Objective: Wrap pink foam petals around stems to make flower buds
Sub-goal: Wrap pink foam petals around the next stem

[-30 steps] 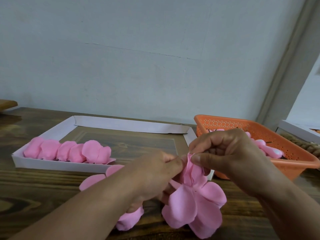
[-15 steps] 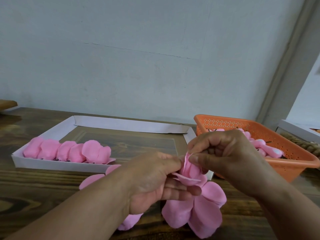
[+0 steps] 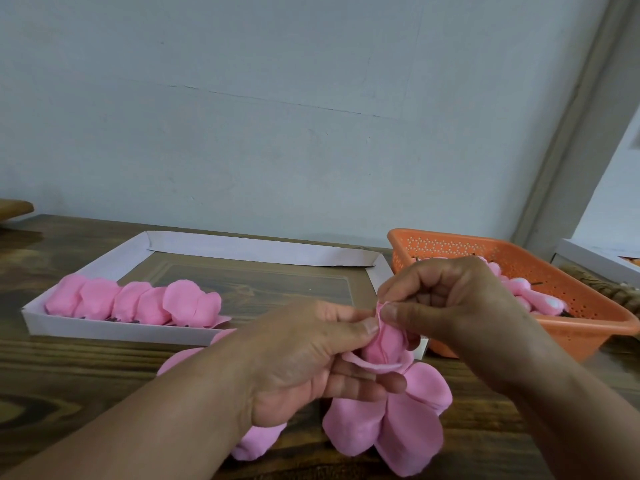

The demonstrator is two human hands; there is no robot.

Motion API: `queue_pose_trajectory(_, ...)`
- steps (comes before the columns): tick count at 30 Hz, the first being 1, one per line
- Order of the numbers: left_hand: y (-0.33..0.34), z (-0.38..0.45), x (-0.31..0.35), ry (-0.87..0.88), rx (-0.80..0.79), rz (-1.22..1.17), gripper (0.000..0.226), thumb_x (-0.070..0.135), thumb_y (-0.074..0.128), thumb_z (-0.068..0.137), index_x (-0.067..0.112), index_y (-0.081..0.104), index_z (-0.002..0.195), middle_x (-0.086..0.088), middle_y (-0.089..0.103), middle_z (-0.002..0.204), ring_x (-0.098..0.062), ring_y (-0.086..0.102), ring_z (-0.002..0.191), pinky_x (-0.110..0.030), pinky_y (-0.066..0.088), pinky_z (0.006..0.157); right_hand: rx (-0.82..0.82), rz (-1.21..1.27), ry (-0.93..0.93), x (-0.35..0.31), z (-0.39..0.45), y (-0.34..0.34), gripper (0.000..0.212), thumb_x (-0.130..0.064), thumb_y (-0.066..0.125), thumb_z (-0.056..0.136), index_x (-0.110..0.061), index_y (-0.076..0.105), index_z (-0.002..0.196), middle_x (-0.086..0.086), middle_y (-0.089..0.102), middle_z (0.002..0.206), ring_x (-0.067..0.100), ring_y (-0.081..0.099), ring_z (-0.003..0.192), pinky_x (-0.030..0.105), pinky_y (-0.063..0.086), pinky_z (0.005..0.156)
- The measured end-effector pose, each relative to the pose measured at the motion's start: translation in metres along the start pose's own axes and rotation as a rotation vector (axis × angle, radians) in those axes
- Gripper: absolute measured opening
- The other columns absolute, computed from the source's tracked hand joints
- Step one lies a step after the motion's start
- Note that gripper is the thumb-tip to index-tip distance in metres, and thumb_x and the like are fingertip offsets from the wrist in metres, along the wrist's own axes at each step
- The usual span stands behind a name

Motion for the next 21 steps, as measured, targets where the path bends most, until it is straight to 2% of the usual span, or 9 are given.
queue_pose_trajectory(4,-0.0026,0.0003,-0.0022,-0.009,0.021,0.005,0.023,0.024,0.061,0.077,0.008,0.075,0.086,-0.011,0.073,0.088,-0.023,0.072,0.075,-0.024,0.058,0.064,0.019,0.044,0.022,0.0018,-0.0005,0.0032,0.011,0.011,0.066,0.074,0.005,0.062,0.066,0.019,0.063,0.054,0.019,0.055,0.044,0.023,0.047,0.045)
queue_pose_trajectory(9,-0.0046,0.0001,-0.0025,-0.021,0.039,0.019,0.02,0.024,0.065,0.073,0.01,0.077,0.08,-0.011,0.073,0.086,-0.023,0.072,0.075,-0.023,0.058,0.062,0.025,0.096,0.045,0.0033,-0.0016,0.0088,0.014,0.013,0.063,0.076,0.0,0.06,0.081,0.019,0.064,0.056,0.018,0.058,0.044,0.022,0.048,0.045)
queue_pose_trajectory(13,-0.0043,-0.0004,-0.0015,-0.033,0.045,0.009,0.023,0.025,0.065,0.073,0.007,0.075,0.083,-0.013,0.073,0.087,-0.025,0.072,0.075,-0.024,0.058,0.062,0.048,0.106,0.058,0.0061,-0.0012,0.0066,0.015,0.011,0.064,0.075,-0.003,0.067,0.074,0.023,0.065,0.059,0.021,0.056,0.046,0.022,0.048,0.046)
queue_pose_trajectory(17,-0.0027,-0.0018,0.0003,-0.042,0.031,-0.003,0.025,0.026,0.067,0.071,0.006,0.077,0.084,-0.013,0.073,0.086,-0.025,0.072,0.073,-0.024,0.059,0.062,-0.087,0.122,0.095,0.002,-0.0025,0.0058,0.019,0.007,0.072,0.068,-0.007,0.072,0.08,0.021,0.068,0.066,0.023,0.062,0.055,0.024,0.053,0.053)
queue_pose_trajectory(19,-0.002,-0.002,0.001,-0.04,0.032,0.002,0.023,0.025,0.067,0.074,0.006,0.076,0.084,-0.012,0.073,0.085,-0.024,0.072,0.072,-0.024,0.058,0.061,-0.157,0.145,0.114,0.0016,-0.004,0.0059,0.031,0.021,0.064,0.069,-0.006,0.07,0.083,0.022,0.069,0.07,0.026,0.064,0.059,0.027,0.056,0.057)
queue_pose_trajectory(21,-0.0031,-0.0015,0.0007,-0.041,0.047,0.003,0.022,0.022,0.064,0.082,0.004,0.074,0.089,-0.013,0.073,0.084,-0.024,0.071,0.071,-0.024,0.058,0.061,-0.175,0.141,0.112,0.0024,-0.0045,0.0064,0.036,0.028,0.058,0.069,-0.004,0.068,0.082,0.02,0.069,0.07,0.027,0.065,0.06,0.027,0.056,0.056)
Point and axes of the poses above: each hand's wrist, its own z-axis towards the middle knuckle, its own y-axis out of the palm, x = y × z, the point moved 5 cm from there along z, towards the middle knuckle
